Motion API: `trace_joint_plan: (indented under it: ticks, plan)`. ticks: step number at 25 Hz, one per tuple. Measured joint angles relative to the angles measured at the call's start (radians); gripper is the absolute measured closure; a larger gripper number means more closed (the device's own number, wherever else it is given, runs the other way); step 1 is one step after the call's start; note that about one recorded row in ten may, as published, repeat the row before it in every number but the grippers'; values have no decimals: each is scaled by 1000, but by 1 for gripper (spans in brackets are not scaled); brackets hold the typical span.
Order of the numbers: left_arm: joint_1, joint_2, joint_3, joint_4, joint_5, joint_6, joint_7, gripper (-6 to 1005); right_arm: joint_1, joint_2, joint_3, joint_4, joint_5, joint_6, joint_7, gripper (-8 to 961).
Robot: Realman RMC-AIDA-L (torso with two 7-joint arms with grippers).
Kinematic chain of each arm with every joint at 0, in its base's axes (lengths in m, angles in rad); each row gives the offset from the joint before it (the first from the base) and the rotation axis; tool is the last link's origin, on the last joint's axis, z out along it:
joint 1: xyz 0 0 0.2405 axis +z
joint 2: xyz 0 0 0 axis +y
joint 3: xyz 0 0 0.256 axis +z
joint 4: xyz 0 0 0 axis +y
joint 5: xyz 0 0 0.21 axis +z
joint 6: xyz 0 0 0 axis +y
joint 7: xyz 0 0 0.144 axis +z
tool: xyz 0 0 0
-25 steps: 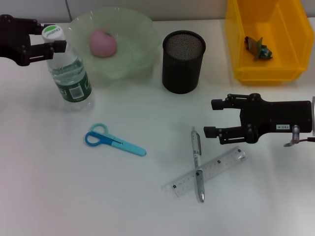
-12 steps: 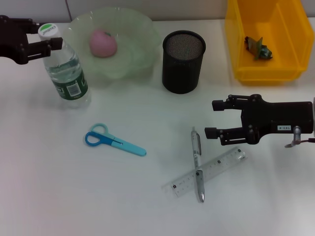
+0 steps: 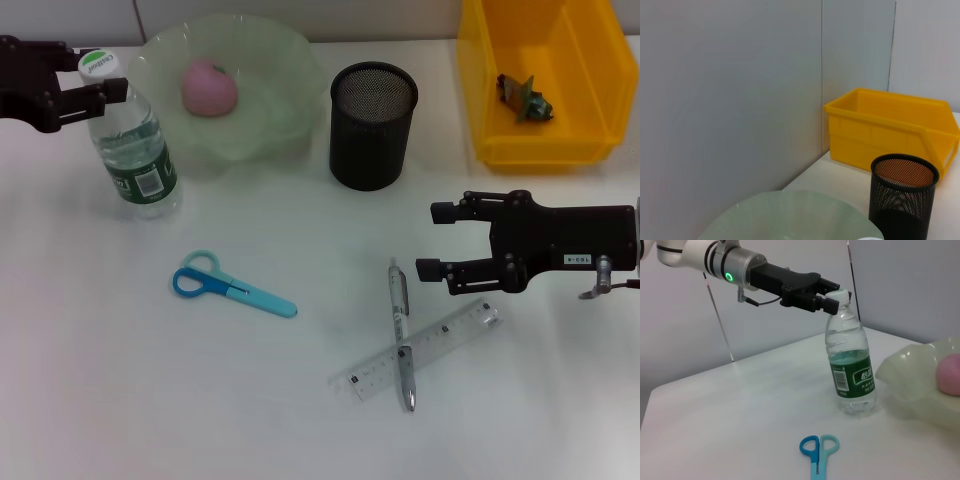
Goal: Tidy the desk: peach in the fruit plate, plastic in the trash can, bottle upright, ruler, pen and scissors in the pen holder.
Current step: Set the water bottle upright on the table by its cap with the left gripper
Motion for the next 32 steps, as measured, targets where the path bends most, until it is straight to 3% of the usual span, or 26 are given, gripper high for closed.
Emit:
trace_joint_plan:
  ticks: [19, 32]
  plan:
    - [8, -1, -1, 0, -1, -4, 5, 475, 0, 2, 0, 0, 1, 0, 0, 120]
    - [8, -21, 45, 13, -2, -51, 3, 464, 0, 1, 0, 0, 1, -3, 7, 119]
